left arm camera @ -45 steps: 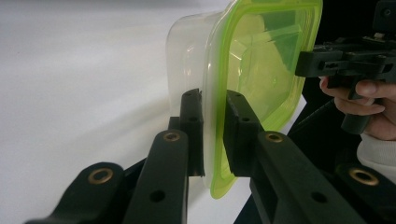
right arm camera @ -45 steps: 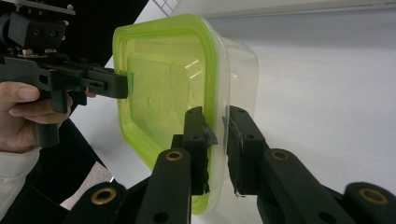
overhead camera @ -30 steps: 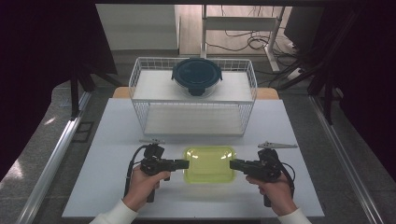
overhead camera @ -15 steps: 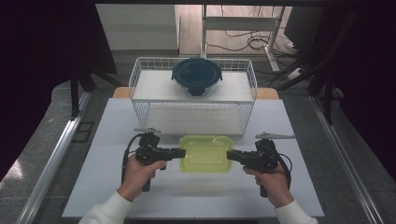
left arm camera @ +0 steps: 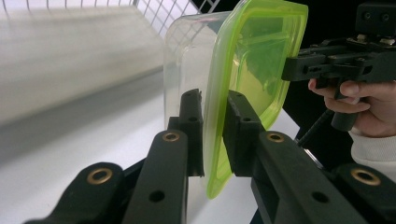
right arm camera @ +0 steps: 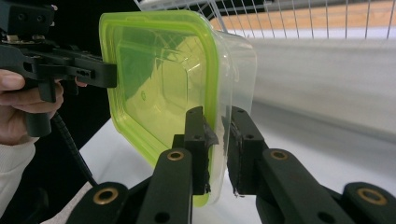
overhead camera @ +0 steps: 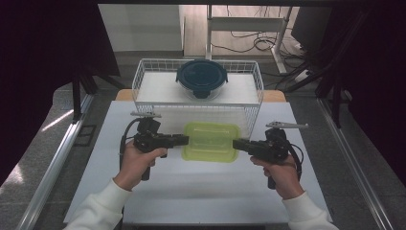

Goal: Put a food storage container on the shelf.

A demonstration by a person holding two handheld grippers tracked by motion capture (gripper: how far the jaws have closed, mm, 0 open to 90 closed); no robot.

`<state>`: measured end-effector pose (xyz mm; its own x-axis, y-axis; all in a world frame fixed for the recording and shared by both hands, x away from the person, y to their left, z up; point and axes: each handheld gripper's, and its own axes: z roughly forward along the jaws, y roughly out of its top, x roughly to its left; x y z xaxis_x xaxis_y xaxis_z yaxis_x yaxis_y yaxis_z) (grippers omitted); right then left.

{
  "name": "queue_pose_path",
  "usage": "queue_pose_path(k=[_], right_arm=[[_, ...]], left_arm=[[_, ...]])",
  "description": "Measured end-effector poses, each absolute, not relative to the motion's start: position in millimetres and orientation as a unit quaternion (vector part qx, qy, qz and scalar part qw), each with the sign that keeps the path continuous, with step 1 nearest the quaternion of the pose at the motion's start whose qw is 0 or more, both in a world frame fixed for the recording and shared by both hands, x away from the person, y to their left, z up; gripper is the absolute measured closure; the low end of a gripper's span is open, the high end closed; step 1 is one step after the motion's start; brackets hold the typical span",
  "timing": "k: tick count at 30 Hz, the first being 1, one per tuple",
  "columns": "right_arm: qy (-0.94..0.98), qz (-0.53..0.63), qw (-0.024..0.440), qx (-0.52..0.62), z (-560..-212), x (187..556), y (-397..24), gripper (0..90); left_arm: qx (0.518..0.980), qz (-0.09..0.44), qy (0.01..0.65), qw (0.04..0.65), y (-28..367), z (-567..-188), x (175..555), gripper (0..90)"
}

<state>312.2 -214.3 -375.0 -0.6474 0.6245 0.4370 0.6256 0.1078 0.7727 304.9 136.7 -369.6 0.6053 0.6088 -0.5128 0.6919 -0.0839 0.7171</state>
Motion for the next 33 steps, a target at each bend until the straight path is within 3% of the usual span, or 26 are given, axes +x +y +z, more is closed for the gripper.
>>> queue_pose_path(k=[11, 33], right_arm=[[-0.743, -0.543, -0.028, -0.391, -323, 319, -207, 78.4], [-0.745, -0.545, -0.046, -0.382, -246, 377, -187, 78.5]], left_arm=[[0.726, -0.021, 0.428, 0.538, 146, -326, 311, 79.8], [0.712, -0.015, 0.423, 0.561, 165, -262, 374, 80.1]])
